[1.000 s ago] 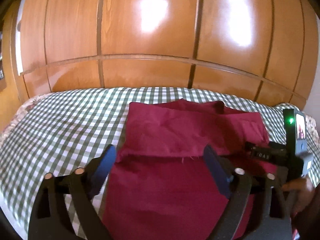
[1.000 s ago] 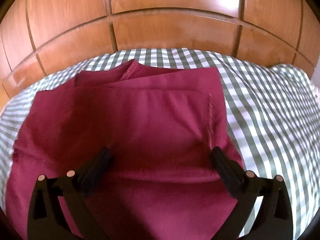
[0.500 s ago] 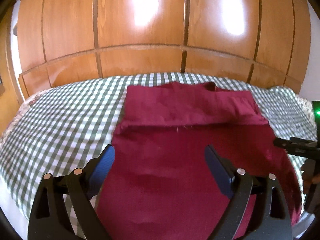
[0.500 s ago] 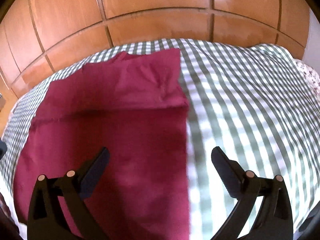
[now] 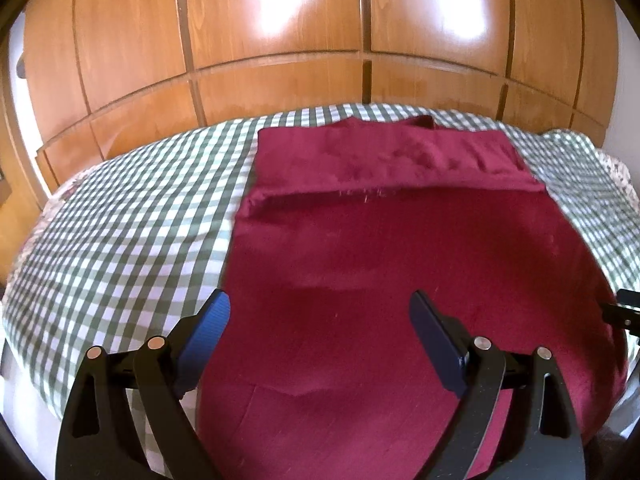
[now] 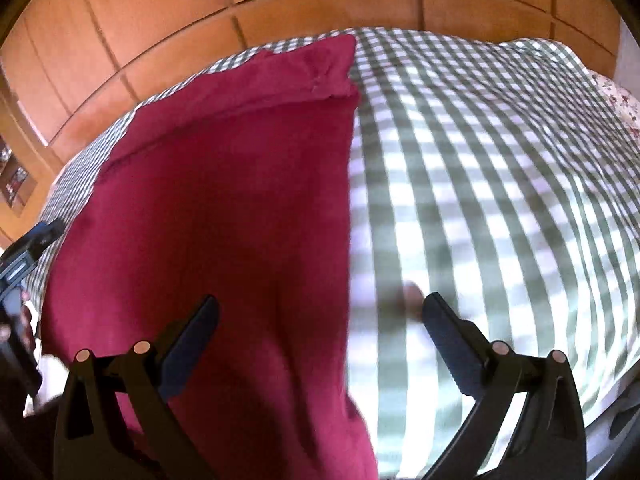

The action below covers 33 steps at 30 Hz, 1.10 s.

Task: Fold small clothes

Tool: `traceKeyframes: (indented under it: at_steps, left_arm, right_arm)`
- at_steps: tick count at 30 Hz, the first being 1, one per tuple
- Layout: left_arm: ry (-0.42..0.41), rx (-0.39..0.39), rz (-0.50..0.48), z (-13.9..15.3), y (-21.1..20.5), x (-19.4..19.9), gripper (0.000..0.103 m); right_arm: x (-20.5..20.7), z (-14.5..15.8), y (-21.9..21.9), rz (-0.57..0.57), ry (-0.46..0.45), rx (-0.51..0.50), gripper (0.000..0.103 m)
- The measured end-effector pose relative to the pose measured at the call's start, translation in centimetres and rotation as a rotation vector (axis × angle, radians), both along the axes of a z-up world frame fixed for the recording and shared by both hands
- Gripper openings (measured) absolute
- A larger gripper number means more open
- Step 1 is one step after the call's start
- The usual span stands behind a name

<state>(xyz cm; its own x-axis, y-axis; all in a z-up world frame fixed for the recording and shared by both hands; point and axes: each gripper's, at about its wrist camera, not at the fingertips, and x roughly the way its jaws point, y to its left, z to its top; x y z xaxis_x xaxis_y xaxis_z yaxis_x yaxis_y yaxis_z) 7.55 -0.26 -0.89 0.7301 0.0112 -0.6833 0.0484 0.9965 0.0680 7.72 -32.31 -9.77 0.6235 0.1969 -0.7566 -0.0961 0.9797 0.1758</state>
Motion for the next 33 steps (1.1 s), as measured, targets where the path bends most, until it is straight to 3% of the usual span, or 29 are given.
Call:
traceKeyframes:
  at_steps: [7,10,12,13,15,18,20,21,25,29,33]
  left_arm:
    - [0.079,0.023,-0.019,-1.4,1.8,-1.3,0.090]
    - [0.162,-0.022,-0.032,-2.0,4.3,-2.6,0.088]
    - [0.240,-0.105,-0.058,-2.7,6.3,-3.8,0.074]
    - [0.266,-0.134,-0.063,-2.9,6.9,-4.3,0.070]
    - [0.313,-0.228,-0.090,-3.6,8.4,-6.2,0.069]
    - [0.341,-0.287,-0.126,-4.5,8.6,-8.1,0.059]
    - [0.359,-0.300,-0.141,-4.9,8.2,-8.6,0.018]
    - [0.365,-0.310,-0.149,-4.9,8.2,-8.6,0.010]
    - [0.332,-0.423,-0.181,-2.9,9.1,-7.9,0.009]
    - [0.226,-0.573,-0.190,0.4,10.7,-5.8,0.009]
    - [0.155,-0.611,-0.165,2.0,10.9,-1.1,0.009]
  right_arm:
    - [-3.4,-0.8,0.2,0.062,0.055,0.026,0.101]
    - [-5.0,-1.5,0.0,0.092,0.090,0.044,0.099]
    - [-5.7,-1.9,0.1,0.104,0.107,0.054,0.091]
    - [-6.0,-2.1,0.0,0.104,0.120,0.060,0.081]
    - [-6.1,-2.3,-0.1,0.094,0.127,0.069,0.068]
    - [-6.1,-2.3,0.1,0.110,0.140,0.074,0.038]
    - [-6.0,-1.9,0.4,0.124,0.142,0.087,0.016]
    - [-5.8,-1.5,0.7,0.128,0.142,0.094,0.013]
    - [-5.2,1.9,0.6,0.151,0.081,0.197,0.010]
    - [-2.3,5.0,-0.4,0.107,-0.018,0.271,0.010]
    - [3.0,6.2,-1.2,0.027,-0.062,0.287,0.010]
